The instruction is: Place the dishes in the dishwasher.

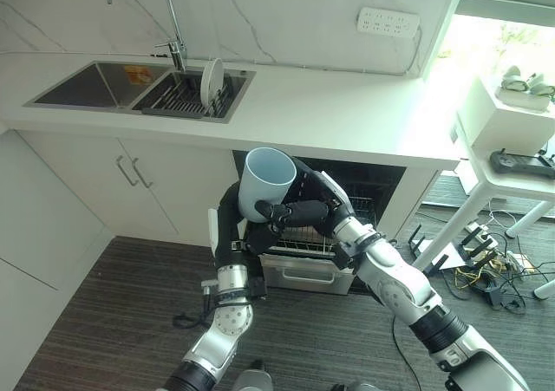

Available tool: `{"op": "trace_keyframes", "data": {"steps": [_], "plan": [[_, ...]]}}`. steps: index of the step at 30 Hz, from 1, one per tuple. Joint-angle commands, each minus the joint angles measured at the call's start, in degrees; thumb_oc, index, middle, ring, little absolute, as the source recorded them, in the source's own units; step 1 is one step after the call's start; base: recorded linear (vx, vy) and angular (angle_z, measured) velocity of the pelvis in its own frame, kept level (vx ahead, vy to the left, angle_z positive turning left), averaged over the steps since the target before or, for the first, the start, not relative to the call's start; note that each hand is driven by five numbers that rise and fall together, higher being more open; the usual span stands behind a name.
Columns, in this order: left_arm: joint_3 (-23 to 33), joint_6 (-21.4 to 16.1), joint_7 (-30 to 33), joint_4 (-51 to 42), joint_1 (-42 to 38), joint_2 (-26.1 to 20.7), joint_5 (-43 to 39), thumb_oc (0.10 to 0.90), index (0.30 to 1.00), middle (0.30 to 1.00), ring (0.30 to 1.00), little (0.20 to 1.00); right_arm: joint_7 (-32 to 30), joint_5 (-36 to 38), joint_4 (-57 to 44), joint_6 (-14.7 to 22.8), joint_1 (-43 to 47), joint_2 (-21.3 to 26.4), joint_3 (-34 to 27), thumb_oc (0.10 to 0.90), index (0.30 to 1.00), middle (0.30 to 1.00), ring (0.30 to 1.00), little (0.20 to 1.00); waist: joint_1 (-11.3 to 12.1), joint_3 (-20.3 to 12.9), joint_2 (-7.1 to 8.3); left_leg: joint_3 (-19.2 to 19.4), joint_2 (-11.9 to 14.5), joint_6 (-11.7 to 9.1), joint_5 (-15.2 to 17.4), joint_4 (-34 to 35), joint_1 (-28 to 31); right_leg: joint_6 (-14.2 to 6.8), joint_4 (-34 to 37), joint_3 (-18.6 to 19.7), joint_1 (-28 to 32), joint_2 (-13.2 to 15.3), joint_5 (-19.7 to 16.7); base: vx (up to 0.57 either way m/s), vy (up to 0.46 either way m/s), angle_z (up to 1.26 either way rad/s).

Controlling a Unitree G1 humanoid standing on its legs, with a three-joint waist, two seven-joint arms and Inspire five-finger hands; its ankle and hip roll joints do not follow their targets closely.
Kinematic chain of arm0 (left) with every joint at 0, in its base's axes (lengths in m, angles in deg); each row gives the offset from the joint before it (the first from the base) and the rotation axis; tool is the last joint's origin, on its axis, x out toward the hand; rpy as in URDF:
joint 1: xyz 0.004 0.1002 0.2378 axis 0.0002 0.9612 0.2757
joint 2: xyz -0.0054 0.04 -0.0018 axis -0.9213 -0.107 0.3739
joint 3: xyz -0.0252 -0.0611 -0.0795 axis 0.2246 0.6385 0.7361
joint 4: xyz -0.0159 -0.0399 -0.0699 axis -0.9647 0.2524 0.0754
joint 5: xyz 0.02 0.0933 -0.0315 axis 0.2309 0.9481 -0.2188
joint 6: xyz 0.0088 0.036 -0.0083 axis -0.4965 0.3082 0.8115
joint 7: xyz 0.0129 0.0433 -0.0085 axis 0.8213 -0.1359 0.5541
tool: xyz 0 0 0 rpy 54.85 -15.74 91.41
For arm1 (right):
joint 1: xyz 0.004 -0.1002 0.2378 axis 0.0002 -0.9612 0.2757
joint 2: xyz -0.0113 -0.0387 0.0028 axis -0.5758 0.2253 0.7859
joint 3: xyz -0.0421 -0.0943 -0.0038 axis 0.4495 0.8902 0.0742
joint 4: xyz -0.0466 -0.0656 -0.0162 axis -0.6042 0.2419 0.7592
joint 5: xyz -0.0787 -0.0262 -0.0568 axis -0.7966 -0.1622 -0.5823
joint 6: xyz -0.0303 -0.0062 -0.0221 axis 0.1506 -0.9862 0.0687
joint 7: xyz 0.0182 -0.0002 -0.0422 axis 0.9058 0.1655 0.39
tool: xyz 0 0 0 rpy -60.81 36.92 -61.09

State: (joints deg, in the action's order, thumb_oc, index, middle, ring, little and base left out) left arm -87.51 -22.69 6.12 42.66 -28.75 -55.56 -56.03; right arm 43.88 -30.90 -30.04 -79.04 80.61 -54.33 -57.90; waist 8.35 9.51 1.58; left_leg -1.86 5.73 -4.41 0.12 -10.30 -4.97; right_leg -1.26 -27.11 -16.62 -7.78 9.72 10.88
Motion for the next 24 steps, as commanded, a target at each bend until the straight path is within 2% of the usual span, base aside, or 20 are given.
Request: {"op": "trace_keyframes", "data": {"steps": [1,21,24], "plan": [[-3.9,-3.6,-2.2,-5.0,-5.4,-0.9,2.3,0.400,0.300,0.300,0.300,0.300,1.2,3.2,-1.2,5.4,12.8,-6.0,-1.3,0.800,0.900,0.900,0.900,0.900,0.6,-1.5,0.88,-0.4,-0.9,1.3,13.4,-6.9,-0.1,-4.6,9.9,5.4,6.6,-0.2,1.9,0.00,0.000,0.00],[-6.1,-3.5,-1.3,-4.1,-6.5,-1.1,3.2,0.400,0.300,0.300,0.300,0.300,-3.5,4.0,1.4,5.3,16.1,-9.9,2.2,0.800,0.900,0.900,0.900,0.900,1.7,-1.2,1.30,-0.3,-1.3,1.7,13.5,-6.9,-0.2,-4.5,9.9,5.1,6.6,-0.1,1.8,0.00,0.000,0.01],[-6.4,-3.8,-1.7,-3.6,-6.9,-0.9,2.9,0.400,0.300,0.300,0.300,0.300,-4.9,3.9,1.8,6.4,16.3,-10.4,2.7,0.800,0.900,0.900,0.900,0.900,1.9,-1.2,1.30,-0.4,-1.4,1.7,13.5,-6.9,-0.1,-4.4,9.9,5.0,6.7,0.0,1.9,0.00,0.000,0.00]]}}
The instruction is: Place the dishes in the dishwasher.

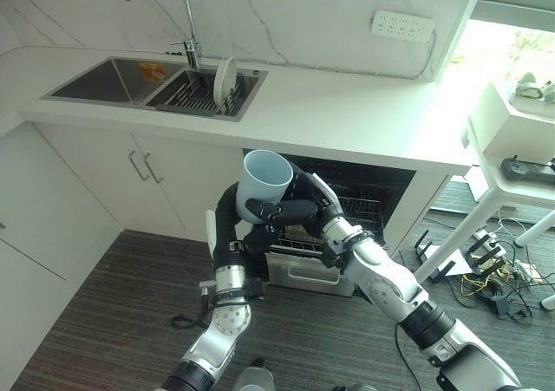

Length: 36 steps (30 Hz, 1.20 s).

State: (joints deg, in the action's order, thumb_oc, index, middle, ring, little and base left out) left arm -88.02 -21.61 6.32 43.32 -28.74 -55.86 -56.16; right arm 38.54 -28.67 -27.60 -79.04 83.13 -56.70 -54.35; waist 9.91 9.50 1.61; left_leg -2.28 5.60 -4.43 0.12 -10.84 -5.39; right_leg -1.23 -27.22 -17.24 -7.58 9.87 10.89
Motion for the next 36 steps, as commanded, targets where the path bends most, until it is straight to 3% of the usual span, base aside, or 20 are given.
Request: {"op": "trace_keyframes", "data": {"steps": [1,10,20,22,29,34,35,36], "plan": [[-6.1,-5.1,-2.0,-4.3,-7.0,-0.5,3.1,0.400,0.300,0.300,0.300,0.300,-0.2,2.0,-0.6,6.8,13.9,-8.1,-0.8,0.800,0.900,0.900,0.900,0.900,0.4,-1.2,1.30,0.0,-1.3,1.7,13.5,-6.3,0.3,-4.5,10.0,5.6,6.5,-0.1,1.9,0.00,0.000,0.00],[-7.4,-4.0,-2.1,-4.7,-7.7,-0.3,2.5,0.400,0.300,0.300,0.300,0.300,-2.8,2.1,1.0,9.1,14.3,-9.9,-0.9,0.800,0.900,0.900,0.900,0.900,0.7,-0.8,1.41,-0.1,-1.4,1.9,13.7,-6.3,0.4,-4.3,10.0,5.4,6.7,-0.2,2.1,0.00,0.000,0.02],[-8.6,-3.5,-2.0,-4.7,-8.0,-0.3,2.7,0.400,0.300,0.300,0.300,0.300,-3.3,0.9,1.3,8.7,15.4,-10.9,0.2,0.800,0.900,0.900,0.900,0.900,0.9,-0.8,1.21,0.2,-1.4,1.9,13.6,-6.3,0.4,-4.1,10.0,5.1,6.8,-0.1,2.2,0.00,0.000,0.00],[-8.7,-3.2,-2.2,-5.1,-8.0,-0.4,2.8,0.400,0.300,0.300,0.300,0.300,-3.4,-0.1,1.1,8.8,15.6,-10.8,0.4,0.400,0.300,0.300,0.300,0.300,1.0,-0.7,1.23,0.2,-1.5,2.0,13.6,-6.3,0.4,-4.1,10.0,4.9,6.8,-0.2,2.2,0.00,0.000,0.00],[-8.9,-2.8,-2.1,-5.1,-7.8,-0.4,2.9,0.400,0.300,0.300,0.300,0.300,-3.2,-0.9,0.8,9.3,15.7,-10.6,0.9,0.400,0.300,0.300,0.300,0.300,1.2,-0.7,1.09,0.3,-1.4,2.0,13.4,-6.3,0.2,-4.0,10.0,4.5,6.9,-0.2,2.2,0.00,0.000,0.00],[-9.2,-1.7,-5.5,-5.1,-7.9,-0.6,2.1,0.400,0.300,0.300,0.300,0.300,-5.4,-2.3,0.8,11.3,15.5,-10.3,0.6,0.400,0.300,0.300,0.300,0.300,1.2,-0.8,0.92,0.2,-1.4,2.0,13.3,-6.3,0.0,-4.0,10.0,4.3,6.8,-0.2,2.2,0.00,0.000,0.00],[-9.3,-1.5,-6.0,-5.1,-7.9,-0.6,2.0,0.541,0.512,0.512,0.512,0.512,-6.3,-2.8,0.7,12.2,15.3,-10.2,0.5,0.400,0.300,0.300,0.300,0.300,1.1,-0.9,0.85,0.2,-1.3,2.0,13.3,-6.3,0.0,-3.9,10.0,4.3,6.8,-0.3,2.3,0.00,0.000,0.00],[-9.9,-1.6,-6.6,-4.9,-7.8,-0.5,2.1,0.800,0.900,0.900,0.900,0.900,-7.8,-3.4,0.8,14.6,15.2,-10.0,0.0,0.400,0.300,0.300,0.300,0.300,1.0,-0.8,0.72,0.3,-1.3,2.0,13.2,-6.3,0.0,-3.9,10.0,4.4,6.8,-0.3,2.2,0.00,0.000,0.00]]}}
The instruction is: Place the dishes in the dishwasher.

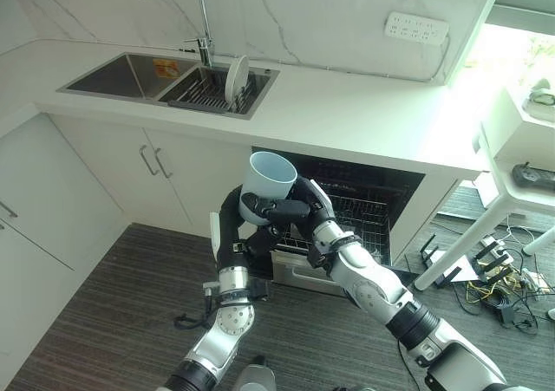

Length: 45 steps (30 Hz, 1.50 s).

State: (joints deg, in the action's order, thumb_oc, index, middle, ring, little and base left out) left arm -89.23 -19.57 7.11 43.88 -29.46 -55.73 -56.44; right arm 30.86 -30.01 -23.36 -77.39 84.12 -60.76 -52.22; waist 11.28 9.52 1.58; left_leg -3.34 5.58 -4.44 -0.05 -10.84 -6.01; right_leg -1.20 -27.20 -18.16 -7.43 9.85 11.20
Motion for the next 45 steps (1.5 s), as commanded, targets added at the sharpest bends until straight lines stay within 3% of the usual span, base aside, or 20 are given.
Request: {"op": "trace_keyframes", "data": {"steps": [1,8,16,22,24,26,30,32,40,45], "plan": [[-8.8,-3.9,-7.5,-5.6,-7.0,-0.6,2.4,0.800,0.900,0.900,0.900,0.900,-0.7,-2.1,-3.6,13.8,14.0,-5.7,-2.7,0.400,0.300,0.300,0.300,0.300,-0.6,-0.8,0.65,1.4,-1.2,2.0,13.4,-6.4,0.6,-3.9,10.0,5.3,6.6,-0.3,1.9,0.00,0.000,0.00],[-8.1,-2.2,-5.6,-7.5,-7.0,-1.3,2.0,0.800,0.900,0.900,0.900,0.900,-4.9,-3.6,-5.0,20.3,10.8,-2.9,-8.1,0.400,0.300,0.300,0.300,0.300,-2.1,-0.5,-0.01,2.3,-0.6,2.0,13.5,-6.4,0.7,-3.8,10.0,5.5,6.5,-0.5,2.0,0.00,0.000,0.00],[-6.9,0.0,-6.4,-7.3,-5.4,-1.2,-0.3,0.800,0.900,0.900,0.900,0.900,-3.8,-6.0,-5.5,24.0,6.6,0.3,-11.9,0.400,0.300,0.300,0.300,0.300,-3.7,-0.4,-0.62,3.5,-0.1,2.0,13.5,-6.4,1.0,-3.8,10.0,6.0,6.5,-0.5,2.0,0.00,0.002,0.00],[-7.6,3.3,-17.7,-6.8,-3.7,0.2,-11.5,0.800,0.900,0.900,0.900,0.900,-3.7,-6.4,-7.6,25.7,4.3,1.9,-14.4,0.400,0.300,0.300,0.300,0.300,-4.9,-0.4,-1.04,4.4,0.4,1.9,13.3,-6.4,0.9,-3.9,10.0,6.2,6.2,-0.5,1.8,0.01,0.011,-0.01],[-8.3,5.2,-25.3,-7.0,-3.2,0.4,-15.2,0.800,0.900,0.900,0.900,0.900,-2.7,-7.3,-8.3,25.2,3.5,2.8,-15.5,0.400,0.300,0.300,0.300,0.300,-5.6,-0.3,-1.26,4.7,0.5,2.0,13.3,-6.4,0.9,-4.0,10.0,6.4,6.1,-0.5,1.8,0.01,0.046,-0.02],[-8.7,6.2,-27.2,-7.5,-2.9,-0.2,-14.8,0.800,0.900,0.900,0.900,0.900,-0.1,-9.0,-8.6,23.5,2.8,4.0,-16.0,0.400,0.300,0.300,0.300,0.300,-6.1,-0.4,-1.50,5.0,0.6,1.9,13.3,-6.4,1.0,-4.1,10.0,6.6,6.0,-0.5,1.7,0.02,0.058,-0.02],[-7.8,7.3,-27.3,-6.3,-4.3,-2.8,-8.0,0.800,0.900,0.900,0.900,0.900,6.1,-14.7,-7.1,18.9,1.5,8.7,-15.5,0.400,0.300,0.300,0.300,0.300,-6.9,-0.6,-1.87,5.4,0.6,1.8,13.1,-6.4,1.1,-4.4,10.0,7.0,5.9,-0.5,1.6,0.04,0.056,-0.06],[-5.3,7.4,-26.6,-4.9,-4.3,-6.2,-3.1,0.800,0.900,0.900,0.900,0.900,9.6,-11.6,-5.9,16.6,-0.6,12.8,-18.1,0.400,0.300,0.300,0.300,0.300,-7.4,-0.8,-1.83,5.9,0.9,1.7,13.2,-6.4,1.3,-4.6,10.0,6.9,6.0,-0.4,1.5,0.09,0.023,-0.11],[2.5,8.4,-27.1,-4.0,-4.6,-15.6,14.1,0.800,0.900,0.900,0.900,0.900,15.8,-16.0,-3.6,14.2,-4.5,19.5,-22.2,0.400,0.300,0.300,0.300,0.300,-7.6,-1.1,-1.97,5.7,1.3,1.2,12.7,-6.4,1.8,-4.7,10.0,6.9,6.6,-0.3,1.4,0.13,0.016,0.01],[4.4,9.6,-28.3,-4.5,-6.5,-19.8,21.2,0.800,0.900,0.900,0.900,0.900,14.1,-19.2,-0.5,14.4,-3.6,21.6,-22.6,0.400,0.300,0.300,0.300,0.300,-7.4,-0.1,-2.26,3.9,1.6,0.7,12.0,-6.4,2.0,-4.4,10.0,7.1,6.8,-0.8,1.4,0.15,0.022,0.02]]}}
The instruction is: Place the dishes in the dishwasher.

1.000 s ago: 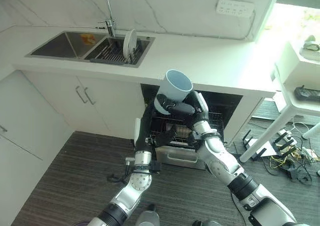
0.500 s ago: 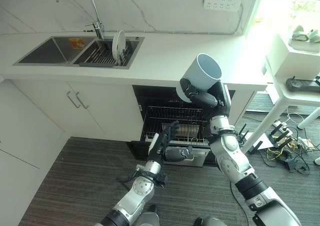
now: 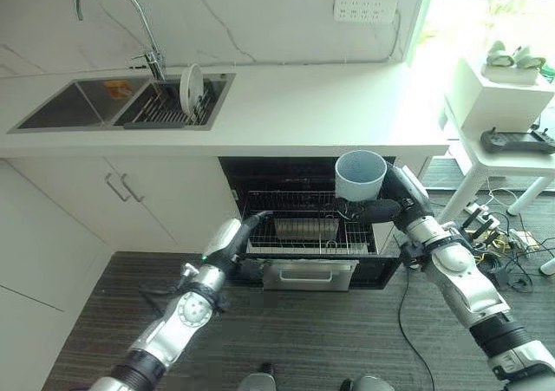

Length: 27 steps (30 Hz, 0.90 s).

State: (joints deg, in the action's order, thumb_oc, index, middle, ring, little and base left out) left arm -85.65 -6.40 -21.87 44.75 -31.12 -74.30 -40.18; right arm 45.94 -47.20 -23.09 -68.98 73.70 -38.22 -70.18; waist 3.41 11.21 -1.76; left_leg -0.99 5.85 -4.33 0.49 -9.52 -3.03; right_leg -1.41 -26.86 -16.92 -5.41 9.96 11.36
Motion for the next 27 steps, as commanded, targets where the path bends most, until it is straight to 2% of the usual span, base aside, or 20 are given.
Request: {"op": "trace_keyframes", "data": {"steps": [1,4,7,10,11,13,17,20,21,27], "plan": [[0.8,-3.5,0.6,-5.5,-5.0,-1.3,5.3,0.800,0.900,0.900,0.900,0.900,-1.0,-2.0,-0.6,6.0,7.0,-0.9,-4.6,0.400,0.300,0.300,0.300,0.300,0.5,-1.7,1.06,1.5,1.3,0.6,11.5,-7.7,-1.0,-4.2,9.7,5.8,4.8,-1.0,1.2,0.09,0.011,0.02],[1.0,-2.9,-0.1,-5.9,-6.2,-2.9,6.9,0.800,0.900,0.900,0.900,0.900,-1.1,-2.1,1.5,6.2,7.7,0.1,-5.0,0.400,0.300,0.300,0.300,0.300,0.5,-1.2,0.95,1.0,1.3,0.5,11.5,-7.7,-1.2,-4.2,9.7,5.8,4.5,-1.0,1.2,0.01,-0.010,0.04],[0.3,-1.5,-3.5,-5.1,-8.4,-5.0,9.0,0.800,0.900,0.900,0.900,0.900,0.1,-2.0,4.1,5.7,8.4,1.6,-5.7,0.400,0.300,0.300,0.300,0.300,0.4,-0.5,0.82,0.6,1.2,0.3,11.6,-7.7,-1.5,-4.6,9.7,5.9,4.1,-1.1,1.1,0.03,-0.035,0.03],[-1.4,-0.8,-11.4,-6.4,-8.7,-7.8,14.7,0.800,0.900,0.900,0.900,0.900,0.8,-2.2,6.1,5.0,8.2,3.9,-6.2,0.400,0.300,0.300,0.300,0.300,0.2,-0.3,0.25,0.3,0.9,0.2,11.6,-7.7,-1.2,-5.1,9.7,5.9,4.3,-0.9,1.0,0.09,-0.010,0.07],[-2.9,-0.5,-15.9,-7.1,-9.7,-10.1,15.7,0.800,0.900,0.900,0.900,0.900,1.3,-2.7,7.9,5.5,9.3,5.2,-6.1,0.400,0.300,0.300,0.300,0.300,0.3,0.0,-0.35,0.1,0.8,0.1,11.4,-7.7,-1.4,-5.2,9.7,5.6,4.4,-0.6,0.9,0.02,-0.003,0.05],[-5.9,-1.6,-22.1,-7.1,-13.3,-14.8,14.1,0.800,0.900,0.900,0.900,0.900,2.7,-1.6,12.4,6.6,13.3,8.3,-4.7,0.400,0.300,0.300,0.300,0.300,0.5,1.1,-1.45,-0.5,0.2,0.1,10.6,-7.7,-2.3,-5.2,9.7,5.3,4.0,-0.3,0.5,-0.04,0.006,0.07],[-8.3,-2.6,-29.7,-7.7,-17.0,-19.4,10.6,0.800,0.900,0.900,0.900,0.900,2.3,0.8,18.4,7.7,18.0,10.9,-3.5,0.400,0.300,0.300,0.300,0.300,0.5,2.3,-3.28,-1.4,-0.9,0.3,9.7,-7.7,-3.0,-5.3,9.7,5.3,4.2,0.3,0.4,-0.02,0.021,0.13],[-7.8,-2.5,-32.5,-9.8,-16.7,-20.9,9.4,0.800,0.900,0.900,0.900,0.900,2.4,1.8,21.8,7.7,19.7,11.8,-4.2,0.400,0.300,0.300,0.300,0.300,0.7,2.5,-4.64,-1.8,-1.8,0.4,9.5,-7.7,-3.0,-5.5,9.7,5.4,4.6,0.8,0.5,0.05,0.083,0.13],[-7.2,-2.1,-33.7,-11.0,-16.1,-21.2,9.3,0.800,0.900,0.900,0.900,0.900,2.7,1.6,23.4,7.8,20.3,12.1,-4.7,0.400,0.300,0.300,0.300,0.300,0.8,2.4,-5.66,-1.9,-2.3,0.5,9.3,-7.7,-3.1,-5.6,9.7,5.5,4.8,1.1,0.7,0.06,0.129,0.12],[-5.2,-0.8,-33.2,-12.5,-14.5,-20.8,8.9,0.800,0.900,0.900,0.900,0.900,4.5,0.0,26.2,7.3,22.2,12.2,-5.5,0.400,0.300,0.300,0.300,0.300,0.5,2.4,-7.59,-1.6,-3.1,0.4,9.1,-7.7,-3.2,-5.8,9.7,5.9,5.2,1.7,1.2,0.04,0.095,0.08]]}}
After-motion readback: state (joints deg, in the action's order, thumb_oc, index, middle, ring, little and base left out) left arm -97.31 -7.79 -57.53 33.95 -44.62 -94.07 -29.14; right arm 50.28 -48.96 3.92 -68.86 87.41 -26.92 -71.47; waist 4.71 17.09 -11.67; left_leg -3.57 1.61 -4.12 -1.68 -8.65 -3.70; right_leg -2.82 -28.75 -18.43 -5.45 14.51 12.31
